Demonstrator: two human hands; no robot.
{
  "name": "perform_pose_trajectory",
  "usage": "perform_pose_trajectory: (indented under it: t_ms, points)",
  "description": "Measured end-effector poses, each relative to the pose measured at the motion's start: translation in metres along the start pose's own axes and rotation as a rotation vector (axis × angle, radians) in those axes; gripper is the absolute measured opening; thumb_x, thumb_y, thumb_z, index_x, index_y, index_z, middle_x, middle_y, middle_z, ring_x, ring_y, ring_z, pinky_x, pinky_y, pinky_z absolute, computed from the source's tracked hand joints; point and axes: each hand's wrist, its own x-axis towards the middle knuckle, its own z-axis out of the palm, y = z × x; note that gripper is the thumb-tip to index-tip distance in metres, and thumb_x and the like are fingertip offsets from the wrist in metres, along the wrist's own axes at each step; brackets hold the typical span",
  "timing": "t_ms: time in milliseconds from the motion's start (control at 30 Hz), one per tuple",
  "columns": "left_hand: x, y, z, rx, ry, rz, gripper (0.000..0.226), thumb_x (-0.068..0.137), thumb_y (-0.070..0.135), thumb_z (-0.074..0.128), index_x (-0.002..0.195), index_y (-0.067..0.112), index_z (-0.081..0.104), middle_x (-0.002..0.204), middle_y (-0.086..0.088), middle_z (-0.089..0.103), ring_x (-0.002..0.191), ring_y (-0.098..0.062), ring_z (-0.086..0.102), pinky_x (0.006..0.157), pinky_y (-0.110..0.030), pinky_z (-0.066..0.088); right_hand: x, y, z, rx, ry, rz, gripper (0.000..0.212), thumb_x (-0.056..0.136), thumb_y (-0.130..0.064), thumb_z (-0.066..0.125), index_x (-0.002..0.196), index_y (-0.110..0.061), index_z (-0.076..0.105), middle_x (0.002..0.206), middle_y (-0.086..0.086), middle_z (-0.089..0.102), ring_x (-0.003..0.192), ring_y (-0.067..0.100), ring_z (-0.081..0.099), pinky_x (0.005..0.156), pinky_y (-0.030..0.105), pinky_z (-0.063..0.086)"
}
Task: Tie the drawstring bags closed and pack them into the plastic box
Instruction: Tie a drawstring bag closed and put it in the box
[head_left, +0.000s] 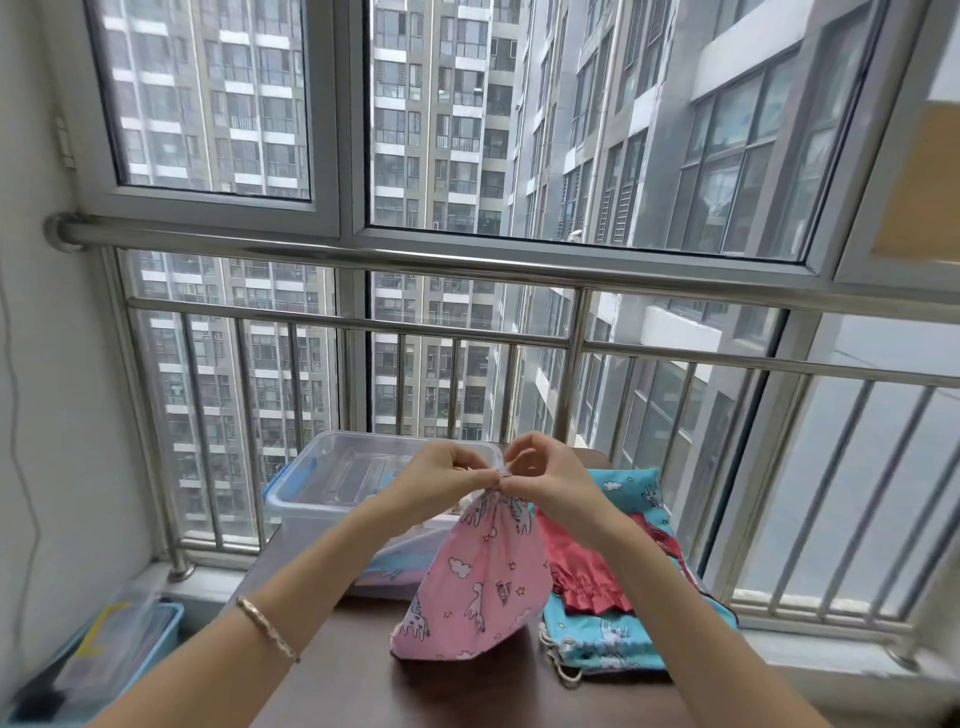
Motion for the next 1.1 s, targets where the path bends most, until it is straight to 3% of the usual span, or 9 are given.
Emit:
perform_pose_trajectory:
  t_ms: [133,233,400,533,633,767,867,1000,1100]
  points:
    - [-0.002,0.002,0.001,0.171,-0.044,0.064,0.017,0.088,0.028,0.066,0.082,0.013,0.072,0.064,0.006,0.059,0.057,-0.004,0.05,0.055,-0.016,0.041,0.0,0.001,0.006,-0.334,0.122,-0.197,0.009,0.078,-0.009,0.068,0.082,-0.012,0.076,0.074,0.001,0.072,0.071,0.013,0.068,0.068,0.027,0.057]
    - [-0.004,0.005,-0.001,0.319,-0.012,0.109,0.019,0.089,0.034,0.065,0.078,0.019,0.071,0.058,0.013,0.057,0.051,0.002,0.048,0.053,-0.016,0.038,-0.001,-0.001,0.008,-0.344,0.129,-0.154,0.011,0.079,-0.014,0.067,0.072,-0.012,0.075,0.07,0.0,0.068,0.065,0.009,0.062,0.066,0.029,0.053]
    - [-0.006,0.006,-0.002,0.417,0.048,0.132,0.018,0.09,0.035,0.063,0.082,0.022,0.071,0.056,0.017,0.051,0.049,0.003,0.044,0.049,-0.016,0.03,0.001,0.002,0.006,0.191,0.026,0.147,0.021,0.081,0.004,0.061,0.069,-0.01,0.07,0.072,0.004,0.067,0.075,0.014,0.061,0.085,0.033,0.049]
    - [-0.004,0.006,-0.002,0.278,0.018,0.105,0.017,0.089,0.034,0.064,0.08,0.021,0.071,0.059,0.015,0.055,0.049,0.002,0.044,0.051,-0.015,0.032,0.004,-0.002,0.007,0.598,0.015,0.238,0.024,0.081,0.018,0.051,0.096,-0.001,0.053,0.075,0.01,0.058,0.067,0.018,0.056,0.07,0.028,0.047]
    - [-0.003,0.005,-0.002,0.042,0.006,0.034,0.019,0.089,0.03,0.066,0.083,0.012,0.072,0.06,0.01,0.055,0.055,-0.005,0.043,0.052,-0.019,0.034,0.004,-0.002,0.005,0.788,-0.036,0.249,0.027,0.081,0.018,0.049,0.096,-0.005,0.047,0.07,0.009,0.057,0.064,0.018,0.055,0.068,0.03,0.047]
    - [-0.004,0.007,-0.001,-0.046,0.004,-0.04,0.018,0.09,0.029,0.065,0.082,0.013,0.069,0.06,0.01,0.056,0.053,-0.005,0.044,0.046,-0.015,0.033,0.0,0.005,0.007,0.422,0.043,0.035,0.018,0.082,0.01,0.063,0.09,-0.005,0.056,0.079,0.008,0.064,0.075,0.02,0.064,0.082,0.035,0.053]
    - [-0.005,0.007,-0.001,-0.103,0.008,-0.067,0.016,0.089,0.029,0.066,0.08,0.016,0.068,0.052,0.015,0.053,0.042,0.002,0.041,0.043,-0.014,0.032,-0.004,0.006,0.009,0.107,0.153,-0.116,0.01,0.08,-0.006,0.076,0.085,-0.007,0.067,0.081,0.008,0.073,0.079,0.02,0.071,0.078,0.031,0.058]
    - [-0.006,0.011,0.0,-0.128,-0.001,-0.057,0.017,0.091,0.025,0.064,0.085,0.009,0.066,0.043,0.021,0.053,0.037,0.008,0.046,0.04,-0.005,0.032,-0.006,0.003,0.009,0.013,0.185,-0.19,0.009,0.082,-0.018,0.075,0.082,-0.009,0.075,0.077,0.002,0.072,0.073,0.014,0.07,0.072,0.027,0.058]
    - [-0.005,0.012,-0.002,-0.093,-0.015,-0.037,0.018,0.089,0.023,0.066,0.085,0.005,0.068,0.052,0.017,0.057,0.044,0.007,0.049,0.045,-0.006,0.035,-0.005,0.005,0.005,-0.045,0.168,-0.205,0.007,0.084,-0.016,0.074,0.083,-0.01,0.074,0.078,0.003,0.071,0.07,0.009,0.069,0.067,0.023,0.056]
